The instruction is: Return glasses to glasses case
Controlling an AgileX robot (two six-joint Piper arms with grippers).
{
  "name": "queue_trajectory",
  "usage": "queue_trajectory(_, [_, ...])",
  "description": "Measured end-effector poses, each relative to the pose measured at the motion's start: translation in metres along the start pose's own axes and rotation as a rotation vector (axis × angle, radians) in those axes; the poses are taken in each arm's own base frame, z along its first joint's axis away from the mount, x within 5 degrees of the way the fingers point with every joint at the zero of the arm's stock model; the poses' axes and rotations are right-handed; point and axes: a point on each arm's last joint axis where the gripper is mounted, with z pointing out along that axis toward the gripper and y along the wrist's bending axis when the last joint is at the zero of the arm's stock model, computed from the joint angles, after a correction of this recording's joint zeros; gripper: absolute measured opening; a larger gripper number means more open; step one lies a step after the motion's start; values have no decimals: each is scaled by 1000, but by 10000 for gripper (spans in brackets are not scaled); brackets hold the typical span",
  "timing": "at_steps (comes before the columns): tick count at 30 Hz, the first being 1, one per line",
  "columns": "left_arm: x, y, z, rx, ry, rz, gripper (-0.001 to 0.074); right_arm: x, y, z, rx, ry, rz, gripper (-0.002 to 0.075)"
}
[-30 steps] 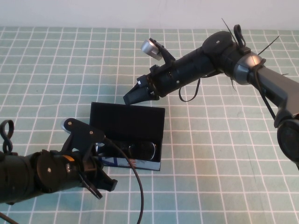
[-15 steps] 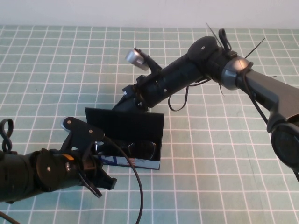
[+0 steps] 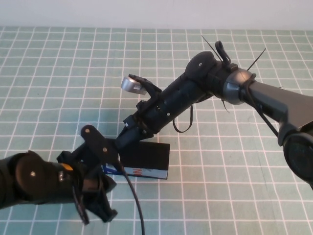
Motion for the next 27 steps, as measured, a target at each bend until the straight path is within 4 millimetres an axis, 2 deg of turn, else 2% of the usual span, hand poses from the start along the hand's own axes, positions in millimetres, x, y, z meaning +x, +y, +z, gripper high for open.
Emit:
queue_trajectory(6, [0,-19,-38,222,96,291,-1,-4,7,-10,61,19,-109,-13])
queue_trajectory(9, [-2,-21,-65,298,249,373,-1,-13,22,-29,147,24,-183,-13])
queue_trajectory(11, [-5,-11,-83,231,370,365,-1,-19,37,-51,252,27,-205,-13])
queue_trajectory(14, [-11,10,-108,-3,459,331,-1,-23,65,-90,436,18,-216,-13])
queue_trajectory(16, [-15,24,-126,-155,423,254,-1,-22,82,-117,572,6,-220,-13])
queue_trajectory(21, [-14,45,-180,-410,146,43,-1,-13,136,-188,855,-119,-195,-13])
queue_trajectory(24, [-4,46,-220,-539,-16,-49,-1,-2,176,-228,931,-257,-205,-13])
queue_trajectory(27, [8,39,-252,-649,-172,-130,-1,12,218,-260,956,-390,-251,-13])
